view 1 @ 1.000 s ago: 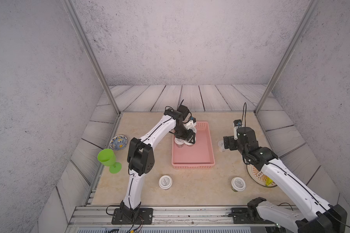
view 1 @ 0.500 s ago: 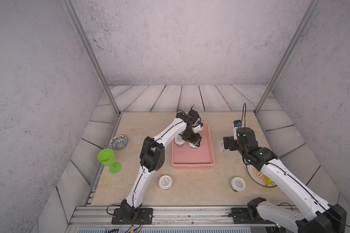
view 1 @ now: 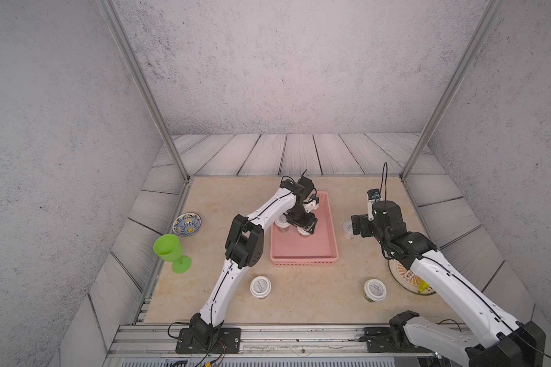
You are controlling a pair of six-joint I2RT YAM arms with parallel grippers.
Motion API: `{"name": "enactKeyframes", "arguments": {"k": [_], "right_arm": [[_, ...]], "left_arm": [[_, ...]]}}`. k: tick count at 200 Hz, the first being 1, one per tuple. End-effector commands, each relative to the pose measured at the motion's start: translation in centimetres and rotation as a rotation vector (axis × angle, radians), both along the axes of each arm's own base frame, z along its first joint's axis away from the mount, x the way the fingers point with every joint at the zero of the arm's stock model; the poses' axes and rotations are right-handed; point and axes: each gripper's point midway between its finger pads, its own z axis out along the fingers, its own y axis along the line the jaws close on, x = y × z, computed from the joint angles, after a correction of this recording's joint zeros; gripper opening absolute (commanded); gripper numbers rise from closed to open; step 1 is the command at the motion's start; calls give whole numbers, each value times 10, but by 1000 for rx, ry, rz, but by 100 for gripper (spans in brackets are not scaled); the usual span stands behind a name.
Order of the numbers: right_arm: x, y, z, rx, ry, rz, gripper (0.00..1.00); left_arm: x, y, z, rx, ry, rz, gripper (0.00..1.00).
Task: Put the yogurt in the basket
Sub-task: Place the yogurt in the basket.
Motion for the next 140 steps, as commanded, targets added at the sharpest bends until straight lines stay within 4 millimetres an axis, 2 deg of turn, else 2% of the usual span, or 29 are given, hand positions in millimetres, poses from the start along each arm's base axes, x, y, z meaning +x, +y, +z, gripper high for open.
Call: {"name": "enactKeyframes", "arguments": {"k": [1, 53, 140], "right_arm": [[-1, -1, -1, 2, -2, 1, 100], [-1, 0, -2, 3, -2, 2, 100], [-1, 1, -3, 7, 3, 5, 100]], "left_arm": [[1, 1, -4, 7, 11, 2, 70], [5, -1, 6, -5, -14, 5, 79], [13, 7, 50, -4, -138, 1, 92]]}}
